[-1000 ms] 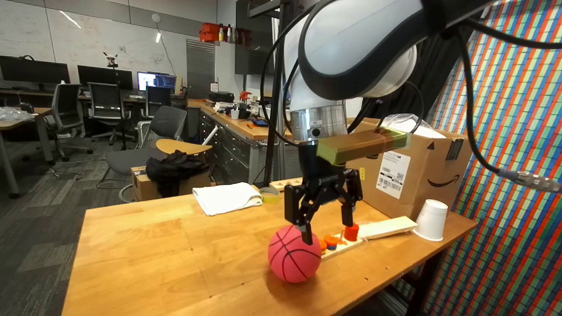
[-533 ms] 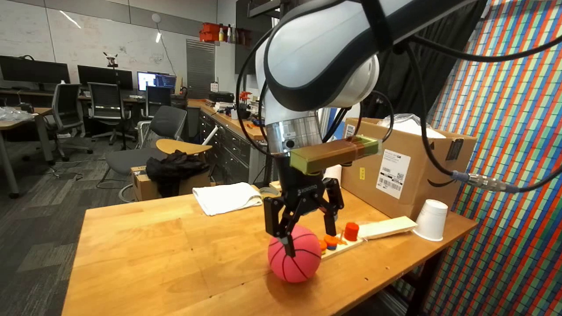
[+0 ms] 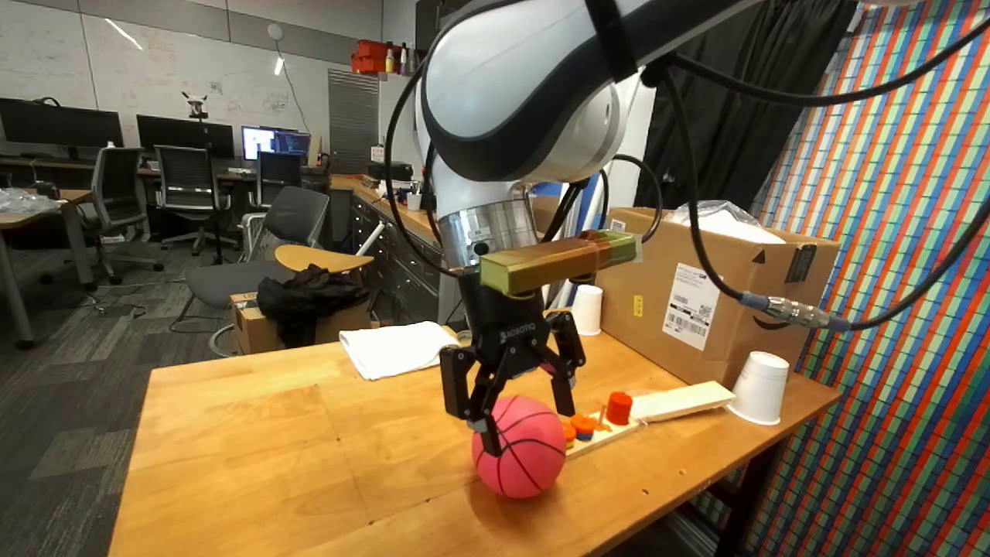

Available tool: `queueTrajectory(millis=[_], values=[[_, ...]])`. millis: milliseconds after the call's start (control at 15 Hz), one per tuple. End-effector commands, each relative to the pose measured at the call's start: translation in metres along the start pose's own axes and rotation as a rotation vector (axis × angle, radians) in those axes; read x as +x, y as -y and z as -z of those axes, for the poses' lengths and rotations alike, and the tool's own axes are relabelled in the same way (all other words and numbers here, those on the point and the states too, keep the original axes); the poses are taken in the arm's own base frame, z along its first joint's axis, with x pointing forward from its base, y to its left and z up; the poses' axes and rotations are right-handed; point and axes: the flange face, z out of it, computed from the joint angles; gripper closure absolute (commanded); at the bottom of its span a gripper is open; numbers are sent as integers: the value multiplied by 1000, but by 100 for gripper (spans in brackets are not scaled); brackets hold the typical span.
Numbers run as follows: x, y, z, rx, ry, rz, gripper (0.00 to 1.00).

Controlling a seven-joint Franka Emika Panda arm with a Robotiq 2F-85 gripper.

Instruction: Push the ball toy forward.

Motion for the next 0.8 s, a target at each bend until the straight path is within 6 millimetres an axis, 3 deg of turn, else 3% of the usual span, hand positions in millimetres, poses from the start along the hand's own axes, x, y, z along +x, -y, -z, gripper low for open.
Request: queueTrajectory(millis=[0, 333, 733], values=[[12, 8, 0, -3, 35, 35, 0], [19, 7, -16, 0, 36, 91, 0], [30, -11, -15, 106, 65, 202, 0]])
